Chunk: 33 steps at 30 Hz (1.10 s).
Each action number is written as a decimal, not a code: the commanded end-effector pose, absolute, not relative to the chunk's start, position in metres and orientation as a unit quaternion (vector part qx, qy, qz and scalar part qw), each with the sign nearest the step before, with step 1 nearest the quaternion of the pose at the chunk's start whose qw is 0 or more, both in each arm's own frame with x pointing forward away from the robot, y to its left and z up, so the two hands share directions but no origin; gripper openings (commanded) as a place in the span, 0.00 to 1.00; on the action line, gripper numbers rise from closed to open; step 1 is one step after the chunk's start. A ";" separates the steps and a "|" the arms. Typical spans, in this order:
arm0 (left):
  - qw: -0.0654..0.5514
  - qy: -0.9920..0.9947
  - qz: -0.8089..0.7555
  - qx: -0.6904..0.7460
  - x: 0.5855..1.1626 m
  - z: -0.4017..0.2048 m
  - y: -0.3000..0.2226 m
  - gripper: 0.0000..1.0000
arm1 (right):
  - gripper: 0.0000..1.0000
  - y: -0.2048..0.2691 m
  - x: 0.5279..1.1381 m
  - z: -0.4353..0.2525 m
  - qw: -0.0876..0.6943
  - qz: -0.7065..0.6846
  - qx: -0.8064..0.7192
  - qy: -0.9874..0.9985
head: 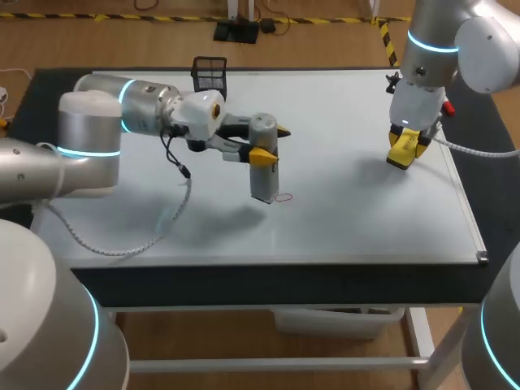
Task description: Pick up the inspection probe, press it on each red-marked spot on the whiteboard one by one, put down the probe, pick up the eraser, and wipe off all the red marks.
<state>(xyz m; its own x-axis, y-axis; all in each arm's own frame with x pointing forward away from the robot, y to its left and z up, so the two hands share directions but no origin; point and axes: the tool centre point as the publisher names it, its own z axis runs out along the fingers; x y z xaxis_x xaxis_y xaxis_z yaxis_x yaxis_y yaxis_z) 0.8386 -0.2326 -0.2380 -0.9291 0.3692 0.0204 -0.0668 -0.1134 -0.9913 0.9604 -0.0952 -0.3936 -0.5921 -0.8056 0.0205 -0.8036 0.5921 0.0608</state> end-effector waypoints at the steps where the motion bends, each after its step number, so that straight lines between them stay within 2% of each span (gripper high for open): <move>1: 0.150 -0.648 0.737 -0.122 0.840 -0.243 -0.245 0.00 | 0.00 -0.096 0.961 -0.393 0.024 -0.021 0.452 -0.892; 33: 0.158 -0.663 0.723 -0.117 0.847 -0.269 -0.270 0.00 | 0.00 -0.096 0.961 -0.393 0.024 -0.021 0.452 -0.892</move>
<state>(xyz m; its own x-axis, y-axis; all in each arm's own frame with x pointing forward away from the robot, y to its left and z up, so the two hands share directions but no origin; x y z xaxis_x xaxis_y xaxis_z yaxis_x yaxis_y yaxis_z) 0.8441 -0.2663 -0.2659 -0.9248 0.3783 0.0411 -0.0712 -0.0659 -0.9953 0.9604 -0.0952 -0.3936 -0.5921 -0.8056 0.0204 -0.8036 0.5921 0.0608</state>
